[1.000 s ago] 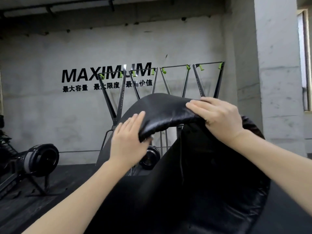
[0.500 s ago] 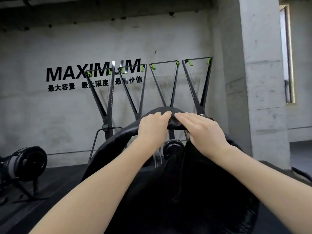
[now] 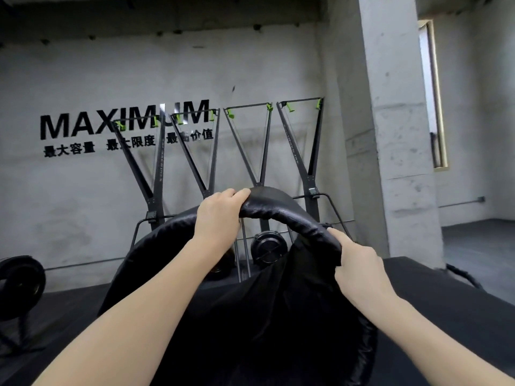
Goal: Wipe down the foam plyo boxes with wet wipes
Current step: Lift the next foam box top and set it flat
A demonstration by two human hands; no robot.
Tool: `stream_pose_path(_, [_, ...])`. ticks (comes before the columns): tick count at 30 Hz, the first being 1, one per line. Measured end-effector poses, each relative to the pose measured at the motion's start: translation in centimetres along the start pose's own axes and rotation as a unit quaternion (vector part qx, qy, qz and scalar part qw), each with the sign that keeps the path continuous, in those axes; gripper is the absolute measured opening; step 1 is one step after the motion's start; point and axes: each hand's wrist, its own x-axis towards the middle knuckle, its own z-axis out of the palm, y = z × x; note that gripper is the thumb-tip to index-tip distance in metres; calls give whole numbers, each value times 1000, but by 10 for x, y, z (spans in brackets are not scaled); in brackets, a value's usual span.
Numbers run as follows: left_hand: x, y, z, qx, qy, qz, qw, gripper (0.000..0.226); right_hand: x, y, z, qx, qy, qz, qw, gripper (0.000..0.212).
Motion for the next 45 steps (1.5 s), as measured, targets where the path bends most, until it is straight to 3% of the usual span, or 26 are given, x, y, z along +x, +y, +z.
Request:
stream_pose_path(6, [5, -19, -23, 1, 56, 0, 998, 74, 55, -22, -36, -58, 142, -129, 980, 77])
stream_pose_path(12, [13, -43, -75, -13, 174, -60, 983, 74, 137, -99, -116, -202, 275, -332, 880, 61])
stream_pose_path(17, [-1, -64, -86, 10, 202, -83, 976, 77, 146, -132, -115, -202, 309, -434, 822, 50])
stream_pose_path(20, [-10, -62, -75, 20, 181, -52, 982, 78, 147, -100, -90, -202, 315, -440, 816, 44])
stream_pose_path(22, [-14, -54, -62, 27, 163, -32, 986, 75, 146, -70, -71, -194, 317, -424, 826, 55])
stream_pose_path(28, [-39, -7, 2, 35, 86, 43, 995, 70, 92, 36, -17, -133, 241, -321, 906, 76])
stream_pose_path(31, [-64, 25, 40, 48, -1, 62, 997, 76, 50, 93, 12, -131, 188, -257, 939, 69])
stream_pose_path(34, [-92, 50, 74, 55, -97, 64, 992, 80, 15, 141, 43, -125, 114, -188, 968, 84])
stream_pose_path(38, [-142, 79, 113, 45, -252, 71, 964, 72, -23, 193, 77, -145, 29, -136, 980, 84])
stream_pose_path(41, [-179, 99, 135, 2, -292, 54, 955, 70, -37, 220, 94, -195, -54, -102, 974, 82])
stream_pose_path(45, [-226, 133, 164, -12, -357, 43, 933, 70, -65, 227, 129, -252, -186, -152, 938, 93])
